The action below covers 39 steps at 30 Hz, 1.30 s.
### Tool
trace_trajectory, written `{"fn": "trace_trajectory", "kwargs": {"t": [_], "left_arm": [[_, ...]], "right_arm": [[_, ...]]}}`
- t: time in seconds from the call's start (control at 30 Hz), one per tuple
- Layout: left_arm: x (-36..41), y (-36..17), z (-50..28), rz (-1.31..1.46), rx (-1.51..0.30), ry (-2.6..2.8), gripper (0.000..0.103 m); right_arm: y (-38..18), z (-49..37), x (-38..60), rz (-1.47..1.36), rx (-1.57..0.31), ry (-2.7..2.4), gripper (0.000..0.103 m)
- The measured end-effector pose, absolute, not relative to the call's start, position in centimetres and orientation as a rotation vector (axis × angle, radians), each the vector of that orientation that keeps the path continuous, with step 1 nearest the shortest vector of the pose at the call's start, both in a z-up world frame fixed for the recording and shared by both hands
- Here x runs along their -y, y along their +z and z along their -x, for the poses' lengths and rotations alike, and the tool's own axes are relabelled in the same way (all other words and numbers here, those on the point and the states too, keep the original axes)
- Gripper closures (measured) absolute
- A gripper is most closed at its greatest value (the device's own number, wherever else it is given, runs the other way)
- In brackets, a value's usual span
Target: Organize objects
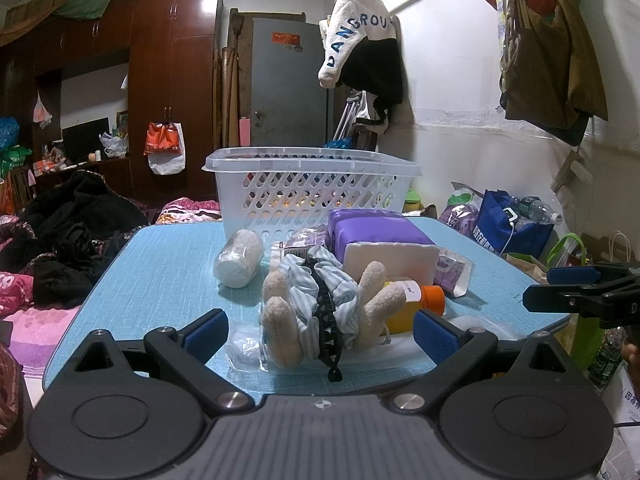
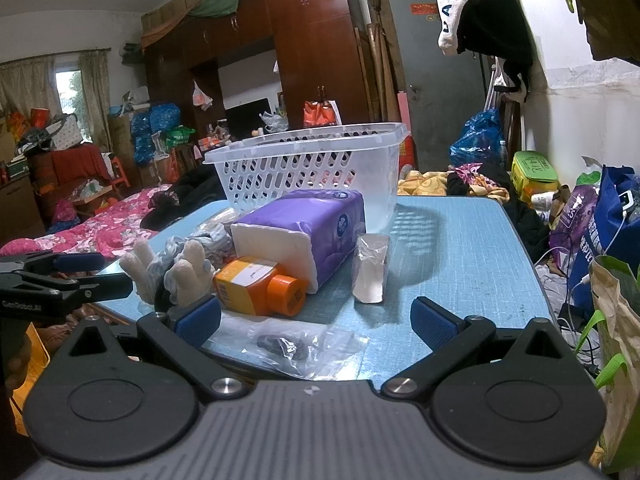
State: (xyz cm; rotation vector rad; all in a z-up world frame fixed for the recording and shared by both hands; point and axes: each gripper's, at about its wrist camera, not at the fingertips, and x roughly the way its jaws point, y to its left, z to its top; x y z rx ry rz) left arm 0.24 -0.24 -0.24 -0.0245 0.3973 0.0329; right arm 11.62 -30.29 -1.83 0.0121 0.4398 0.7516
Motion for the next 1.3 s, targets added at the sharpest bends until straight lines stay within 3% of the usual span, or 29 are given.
{"fn": "trace_trajectory", "kwargs": {"t": [0.83,0.93,1.07,1.17,1.3], "left_arm": [[0.4,-0.3,-0.2,0.017,-0.392,0.036,0.003],[0.7,-0.2,0.0,-0.005,-0.368,0.051,0.003],[0.6,0.8,1.5,-0.072,-0.199,0.116,0.001],[-0.9,1.3,1.7,-0.078,-0.115,0.11,0.0],[-3.3,0.8,0.5,-0.042,-0.201,0.143,0.0]], "right_arm": [[-2.0,-11.9,30.4,-0.015,-0.451,0.748,0.0],[-1.9,-11.6,30.7,-0.044,-0.4,0.77,0.0],[-2.1,-9.9,31.0,-0.09,-0.181,0.734,0.0],[-1.7,-9.3,29.2,-0.011,-0.202,0.735,0.0],[-2.2,-8.9,27.1,-0.028,-0.22,0.876,0.0]]}}
